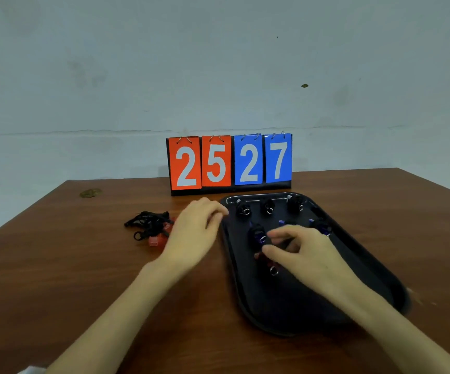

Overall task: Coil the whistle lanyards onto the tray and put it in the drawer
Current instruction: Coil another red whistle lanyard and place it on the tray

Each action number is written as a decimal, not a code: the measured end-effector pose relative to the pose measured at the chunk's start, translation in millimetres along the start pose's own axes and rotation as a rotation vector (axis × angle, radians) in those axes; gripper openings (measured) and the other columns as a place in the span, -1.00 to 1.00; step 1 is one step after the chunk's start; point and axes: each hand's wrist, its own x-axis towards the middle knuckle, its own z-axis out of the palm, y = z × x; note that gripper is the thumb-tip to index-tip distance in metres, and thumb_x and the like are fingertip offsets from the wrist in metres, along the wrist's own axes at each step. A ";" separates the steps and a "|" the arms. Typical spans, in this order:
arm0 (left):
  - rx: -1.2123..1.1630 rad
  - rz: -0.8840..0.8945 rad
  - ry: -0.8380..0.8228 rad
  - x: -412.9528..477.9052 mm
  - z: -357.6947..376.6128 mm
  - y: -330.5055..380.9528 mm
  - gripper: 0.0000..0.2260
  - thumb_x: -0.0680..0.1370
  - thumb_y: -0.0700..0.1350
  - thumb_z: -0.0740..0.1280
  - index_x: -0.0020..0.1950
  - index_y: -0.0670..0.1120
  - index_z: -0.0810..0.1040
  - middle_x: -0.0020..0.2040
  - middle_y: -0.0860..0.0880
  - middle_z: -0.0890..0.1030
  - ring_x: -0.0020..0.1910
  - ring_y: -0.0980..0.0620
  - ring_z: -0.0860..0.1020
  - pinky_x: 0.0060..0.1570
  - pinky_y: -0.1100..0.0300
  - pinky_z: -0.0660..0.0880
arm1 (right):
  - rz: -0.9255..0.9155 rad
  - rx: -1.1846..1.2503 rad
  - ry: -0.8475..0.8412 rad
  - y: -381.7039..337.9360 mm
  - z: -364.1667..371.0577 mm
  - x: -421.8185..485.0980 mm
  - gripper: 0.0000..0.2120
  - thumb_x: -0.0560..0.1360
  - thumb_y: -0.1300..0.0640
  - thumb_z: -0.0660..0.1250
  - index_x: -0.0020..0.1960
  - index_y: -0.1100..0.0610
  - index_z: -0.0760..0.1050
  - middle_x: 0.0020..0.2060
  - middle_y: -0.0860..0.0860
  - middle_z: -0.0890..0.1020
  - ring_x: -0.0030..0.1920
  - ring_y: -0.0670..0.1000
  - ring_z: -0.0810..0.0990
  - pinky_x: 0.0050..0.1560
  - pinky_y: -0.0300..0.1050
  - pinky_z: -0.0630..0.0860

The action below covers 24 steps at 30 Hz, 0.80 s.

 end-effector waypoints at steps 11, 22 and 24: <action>0.227 -0.294 -0.428 14.2 -62.9 -75.1 -0.75 0.35 -0.31 0.43 -0.13 0.00 0.49 -0.09 -0.03 0.45 -0.16 0.04 0.44 -0.15 0.15 0.48 | -0.324 -0.183 -0.342 -83.4 90.0 88.1 -0.71 0.43 0.10 0.41 0.14 0.09 0.55 0.12 -0.02 0.58 0.08 -0.04 0.54 0.08 -0.15 0.47; -0.105 -0.198 -0.108 19.9 -65.6 -66.2 -0.71 0.38 -0.24 0.45 -0.03 0.05 0.45 0.04 0.01 0.49 -0.17 0.02 0.58 -0.21 0.21 0.53 | -0.393 -0.019 -0.229 -82.0 114.9 84.0 -0.67 0.36 0.09 0.47 0.00 0.04 0.36 -0.14 -0.09 0.51 -0.16 -0.05 0.51 -0.22 -0.23 0.40; -0.171 -0.183 -0.007 20.9 -63.7 -59.4 -0.78 0.43 -0.13 0.44 0.01 0.02 0.49 0.02 0.03 0.54 -0.14 0.03 0.58 -0.15 0.23 0.52 | -0.389 0.036 -0.147 -82.5 110.5 82.6 -0.69 0.40 0.05 0.44 0.00 0.02 0.35 -0.16 -0.12 0.54 -0.17 -0.08 0.53 -0.17 -0.19 0.47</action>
